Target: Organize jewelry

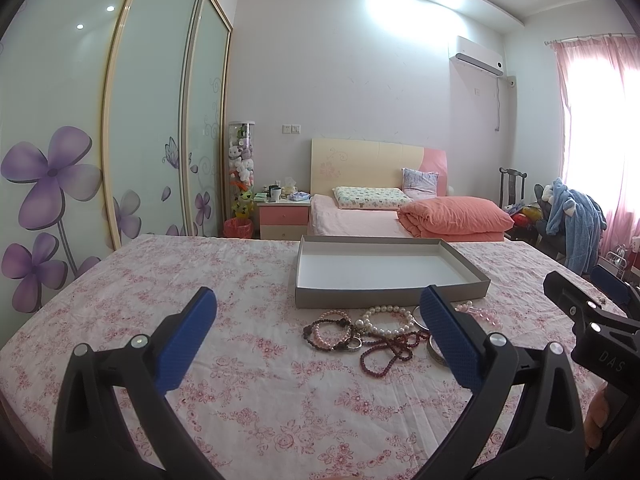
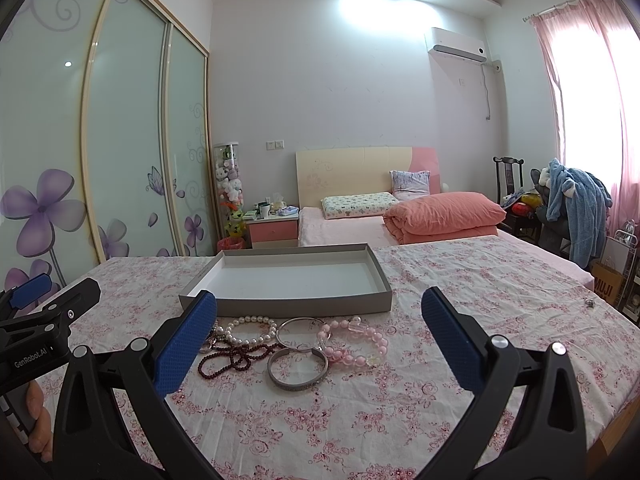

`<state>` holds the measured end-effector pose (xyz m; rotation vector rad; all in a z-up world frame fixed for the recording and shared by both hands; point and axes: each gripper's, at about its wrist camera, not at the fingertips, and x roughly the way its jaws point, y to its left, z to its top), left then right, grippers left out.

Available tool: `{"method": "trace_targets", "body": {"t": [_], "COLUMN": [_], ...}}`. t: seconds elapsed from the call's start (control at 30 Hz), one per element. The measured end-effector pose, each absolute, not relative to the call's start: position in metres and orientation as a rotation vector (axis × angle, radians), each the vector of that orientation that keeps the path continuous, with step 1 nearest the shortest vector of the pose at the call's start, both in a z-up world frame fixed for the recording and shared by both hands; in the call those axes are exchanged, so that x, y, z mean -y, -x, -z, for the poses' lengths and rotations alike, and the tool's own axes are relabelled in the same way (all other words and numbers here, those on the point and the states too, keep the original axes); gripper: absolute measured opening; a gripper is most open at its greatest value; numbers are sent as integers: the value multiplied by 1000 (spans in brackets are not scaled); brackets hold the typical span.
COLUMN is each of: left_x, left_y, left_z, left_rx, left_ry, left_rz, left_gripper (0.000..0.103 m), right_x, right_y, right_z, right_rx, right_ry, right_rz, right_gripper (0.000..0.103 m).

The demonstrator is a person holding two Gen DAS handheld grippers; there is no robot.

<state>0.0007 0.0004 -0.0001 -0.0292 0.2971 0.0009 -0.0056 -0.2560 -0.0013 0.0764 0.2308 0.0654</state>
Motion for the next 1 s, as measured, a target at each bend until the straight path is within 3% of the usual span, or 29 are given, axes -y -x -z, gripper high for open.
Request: {"method": "trace_targets", "body": {"t": [0.73,1.0], "left_x": [-5,-9], "left_y": [-7,-31], "left_z": [12,21], "left_rx": [-311,-413], "left_ry": [30,-9], "left_rz": [-4,-45], "left_gripper": [99,99], "right_x": [255,273], "right_y": [6,-28], "right_z": [3,8], "right_rx": [-243,-380], "right_ry": [-77,-94], "right_rz": [-64,-58], "right_gripper": [101,101]}}
